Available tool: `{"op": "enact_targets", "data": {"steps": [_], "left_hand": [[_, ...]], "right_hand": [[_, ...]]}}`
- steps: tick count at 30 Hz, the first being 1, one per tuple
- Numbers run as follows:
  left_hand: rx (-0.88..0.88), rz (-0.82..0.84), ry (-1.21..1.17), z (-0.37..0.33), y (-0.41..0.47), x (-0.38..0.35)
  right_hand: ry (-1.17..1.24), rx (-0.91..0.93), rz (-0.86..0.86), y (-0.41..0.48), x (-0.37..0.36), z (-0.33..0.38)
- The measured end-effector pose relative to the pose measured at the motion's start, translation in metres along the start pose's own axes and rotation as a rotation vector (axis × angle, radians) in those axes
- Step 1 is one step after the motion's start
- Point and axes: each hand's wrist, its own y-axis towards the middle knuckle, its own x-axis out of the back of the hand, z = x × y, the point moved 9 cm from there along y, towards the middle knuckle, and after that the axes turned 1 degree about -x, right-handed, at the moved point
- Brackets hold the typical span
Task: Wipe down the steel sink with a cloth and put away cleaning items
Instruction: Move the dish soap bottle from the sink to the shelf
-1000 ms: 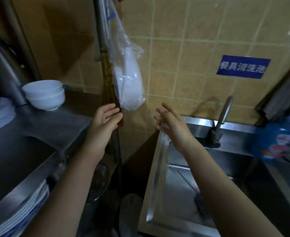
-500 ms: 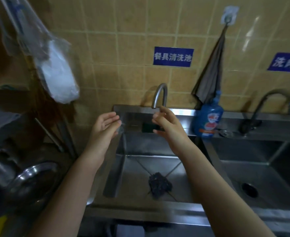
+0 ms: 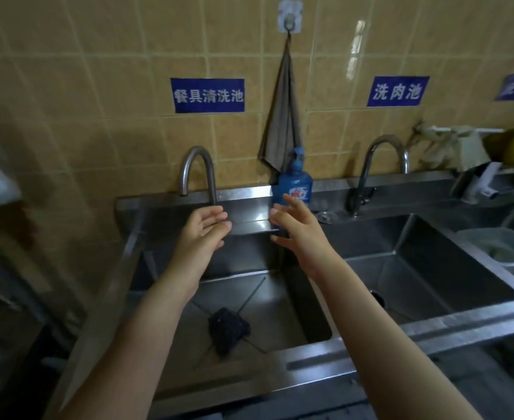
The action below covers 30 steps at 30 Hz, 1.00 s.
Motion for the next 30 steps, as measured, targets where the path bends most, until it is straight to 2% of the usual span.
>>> {"op": "enact_targets", "data": {"steps": [7, 17, 30], "left_hand": [[0.053, 0.116, -0.028, 0.037, 0.054, -0.055], [0.145, 0.187, -0.024, 0.092, 0.142, -0.099], [0.308, 0.105, 0.030, 0.179, 0.210, -0.154]], "right_hand": [[-0.049, -0.063, -0.119, 0.037, 0.050, -0.016], [-0.140, -0.135, -0.201, 0.113, 0.088, -0.035], [-0.220, -0.268, -0.107, 0.215, 0.170, -0.111]]}}
